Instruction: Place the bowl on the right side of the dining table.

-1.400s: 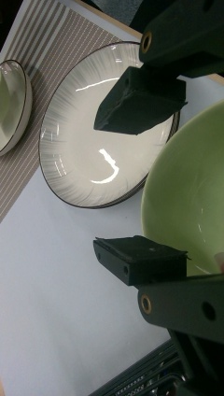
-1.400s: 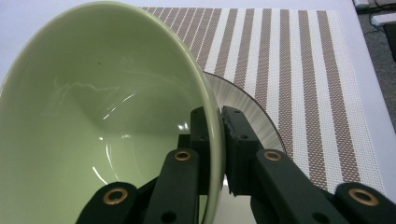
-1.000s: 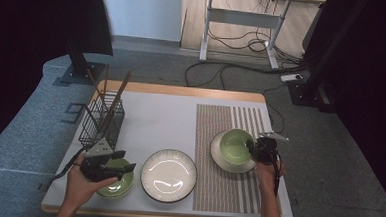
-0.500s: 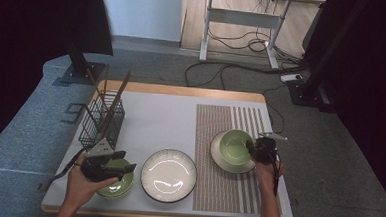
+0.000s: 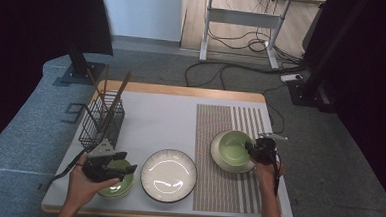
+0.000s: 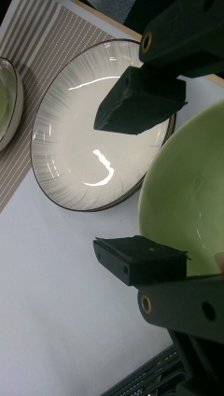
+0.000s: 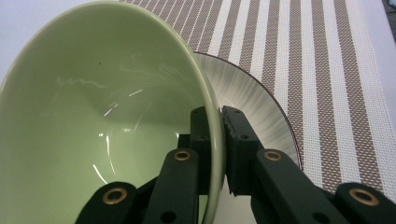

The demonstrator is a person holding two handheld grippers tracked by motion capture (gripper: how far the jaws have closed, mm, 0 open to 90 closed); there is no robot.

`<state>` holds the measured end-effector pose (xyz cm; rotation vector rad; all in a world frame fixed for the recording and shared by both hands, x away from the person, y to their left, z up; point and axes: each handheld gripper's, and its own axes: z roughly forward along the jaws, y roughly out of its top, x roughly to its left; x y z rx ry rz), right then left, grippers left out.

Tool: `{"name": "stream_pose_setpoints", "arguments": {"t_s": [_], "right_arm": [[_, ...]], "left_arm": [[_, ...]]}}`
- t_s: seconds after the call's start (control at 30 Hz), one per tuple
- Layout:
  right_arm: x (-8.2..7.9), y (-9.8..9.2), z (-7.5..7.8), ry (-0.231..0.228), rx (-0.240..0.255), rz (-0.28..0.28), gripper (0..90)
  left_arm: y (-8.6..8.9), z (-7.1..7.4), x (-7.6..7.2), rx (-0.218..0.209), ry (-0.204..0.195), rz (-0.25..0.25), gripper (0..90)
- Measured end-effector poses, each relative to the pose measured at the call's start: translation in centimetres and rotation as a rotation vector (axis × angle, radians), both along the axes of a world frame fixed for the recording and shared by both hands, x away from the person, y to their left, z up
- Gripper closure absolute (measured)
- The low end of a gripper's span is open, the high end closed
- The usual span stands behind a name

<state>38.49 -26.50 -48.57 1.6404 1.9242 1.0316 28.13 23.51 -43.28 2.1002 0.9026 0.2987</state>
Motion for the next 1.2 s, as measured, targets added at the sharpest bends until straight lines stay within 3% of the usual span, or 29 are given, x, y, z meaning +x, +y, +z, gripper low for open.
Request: {"name": "stream_pose_setpoints", "arguments": {"t_s": [0.9, 1.2], "right_arm": [[0.86, -0.05, -0.82, 0.055, 0.027, 0.007, 83.0], [0.84, 0.24, -0.7, 0.035, 0.015, 0.003, 81.2]], "left_arm": [[-0.4, -0.34, 0.08, 0.015, 0.017, -0.007, 36.9], [-0.37, -0.33, 0.08, 0.019, 0.02, -0.005, 37.2]]}}
